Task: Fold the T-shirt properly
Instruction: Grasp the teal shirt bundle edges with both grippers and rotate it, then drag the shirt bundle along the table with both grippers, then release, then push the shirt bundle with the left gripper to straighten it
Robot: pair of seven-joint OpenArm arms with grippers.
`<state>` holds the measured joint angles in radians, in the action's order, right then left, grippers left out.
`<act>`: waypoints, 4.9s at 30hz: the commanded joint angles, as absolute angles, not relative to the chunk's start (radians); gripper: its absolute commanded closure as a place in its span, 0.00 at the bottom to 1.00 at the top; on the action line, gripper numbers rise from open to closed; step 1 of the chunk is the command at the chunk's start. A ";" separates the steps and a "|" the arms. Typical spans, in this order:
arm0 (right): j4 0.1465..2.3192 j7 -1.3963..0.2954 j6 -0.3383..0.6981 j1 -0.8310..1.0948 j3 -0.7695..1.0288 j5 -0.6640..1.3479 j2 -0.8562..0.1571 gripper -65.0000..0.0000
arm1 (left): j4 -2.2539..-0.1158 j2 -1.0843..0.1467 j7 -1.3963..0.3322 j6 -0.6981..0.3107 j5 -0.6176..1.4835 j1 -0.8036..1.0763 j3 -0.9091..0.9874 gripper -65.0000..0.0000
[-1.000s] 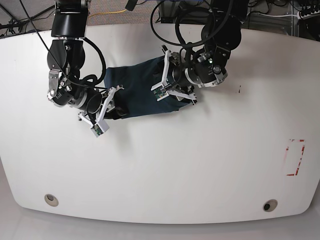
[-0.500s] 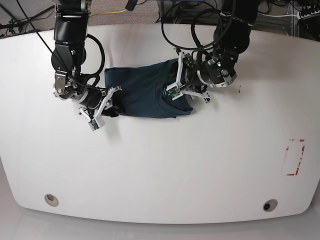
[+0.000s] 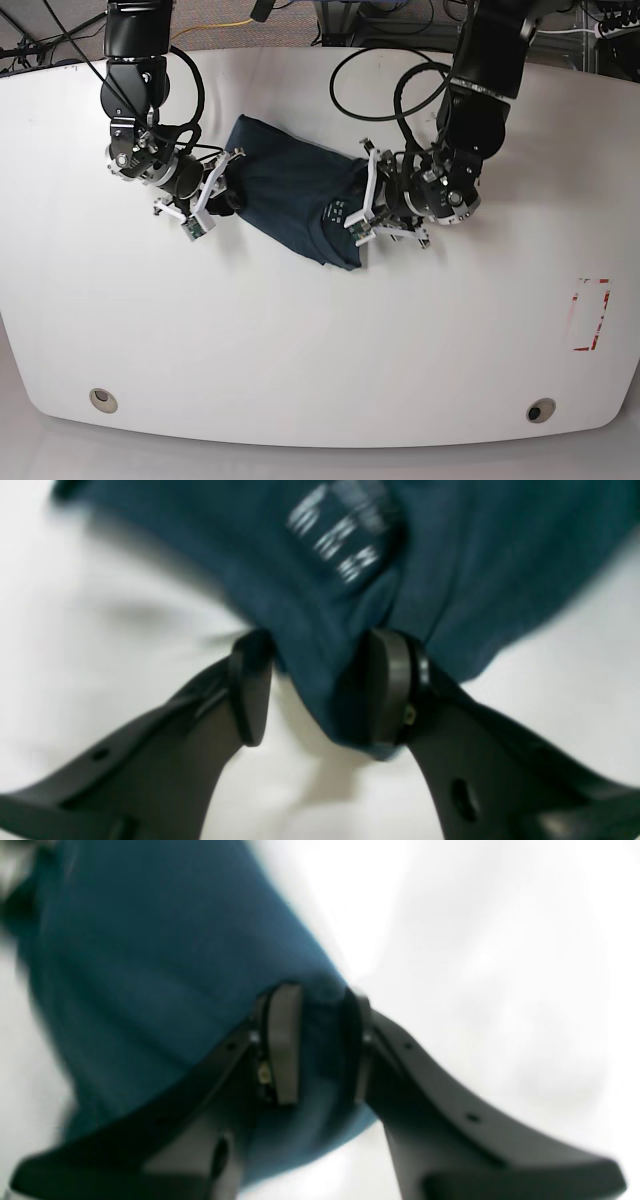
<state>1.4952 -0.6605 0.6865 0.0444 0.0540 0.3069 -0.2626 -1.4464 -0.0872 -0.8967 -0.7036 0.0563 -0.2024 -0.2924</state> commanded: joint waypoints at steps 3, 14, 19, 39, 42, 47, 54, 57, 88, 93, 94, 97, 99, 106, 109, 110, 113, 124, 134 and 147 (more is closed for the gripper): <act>1.566 -0.714 0.698 0.087 -0.027 0.274 -0.275 0.80 | -1.434 -0.142 -0.891 -0.698 0.064 -0.286 -0.288 0.58; 1.612 -0.717 0.698 0.122 -0.266 0.274 -0.206 0.80 | -1.639 -0.214 -0.898 -0.698 0.064 -0.302 -0.213 0.57; 1.607 -0.717 0.698 0.113 -0.387 0.278 -0.156 0.80 | -1.764 -0.209 -0.954 -0.698 0.062 -0.229 -0.145 0.57; 1.639 -0.751 0.650 0.070 -0.318 0.283 -0.058 0.79 | -2.006 -0.163 -1.049 -0.698 0.067 0.113 -0.028 0.58; 1.647 -0.776 0.651 0.059 -0.288 0.278 -0.058 0.79 | -2.018 -0.159 -1.049 -0.698 0.068 0.196 0.002 0.58; 1.639 -0.796 0.650 0.030 -0.283 0.275 -0.082 0.79 | -2.018 -0.101 -1.049 -0.698 0.070 0.282 0.170 0.65; 1.633 -0.796 0.647 0.007 -0.283 0.274 -0.101 0.79 | -2.018 -0.065 -1.213 -0.698 0.081 0.285 0.300 0.65; 1.616 -0.796 0.647 -0.002 -0.283 0.274 -0.105 0.79 | -2.018 -0.073 -1.216 -0.698 0.193 0.300 0.306 0.65; 1.931 -1.020 0.698 0.027 -0.051 0.283 -0.104 0.59 | -1.828 -0.151 -1.218 -0.698 0.217 0.068 0.265 0.65; 1.986 -1.030 0.698 0.110 -0.051 0.283 -0.107 0.58 | -1.840 -0.165 -1.283 -0.698 0.225 -0.016 0.269 0.65; 1.986 -1.030 0.698 0.120 -0.051 0.283 -0.107 0.58 | -1.860 -0.173 -1.313 -0.698 0.239 -0.024 0.266 0.65; 1.985 -1.030 0.698 0.154 -0.053 0.283 -0.107 0.58 | -1.919 -0.163 -1.371 -0.698 0.305 -0.027 0.265 0.65; 1.985 -1.030 0.698 0.171 -0.053 0.283 -0.105 0.58 | -1.943 -0.156 -1.388 -0.698 0.341 -0.008 0.265 0.65; 1.982 -1.030 0.698 0.214 -0.090 0.283 -0.102 0.58 | -1.971 -0.099 -1.396 -0.698 0.384 0.145 0.242 0.65; 1.980 -1.030 0.698 0.216 -0.124 0.283 -0.107 0.58 | -1.971 -0.096 -1.395 -0.698 0.386 0.211 0.193 0.65; 1.977 -1.030 0.698 0.217 -0.130 0.282 -0.107 0.58 | -1.971 -0.094 -1.386 -0.698 0.386 0.232 0.176 0.65; 1.949 -1.029 0.698 0.217 -0.130 0.282 -0.105 0.58 | -1.963 -0.093 -1.356 -0.698 0.378 0.271 0.145 0.65; 1.850 -0.966 0.698 0.211 -0.131 0.277 -0.139 0.58 | -1.699 -0.125 -1.224 -0.698 0.377 0.107 0.136 0.65; 1.821 -0.963 0.698 0.213 -0.174 0.275 -0.137 0.58 | -1.389 -0.165 -1.221 -0.698 0.377 -0.223 0.136 0.65; 1.713 -0.906 0.698 0.136 -0.289 0.283 -0.013 0.58 | -1.540 -0.214 -1.322 -0.698 0.384 -0.340 0.150 0.65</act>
<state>1.7020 -0.9218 0.6968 0.1646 -0.2947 0.2653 -0.0177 -1.4643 -0.1967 -1.3174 -0.6964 0.3714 -0.3153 0.1436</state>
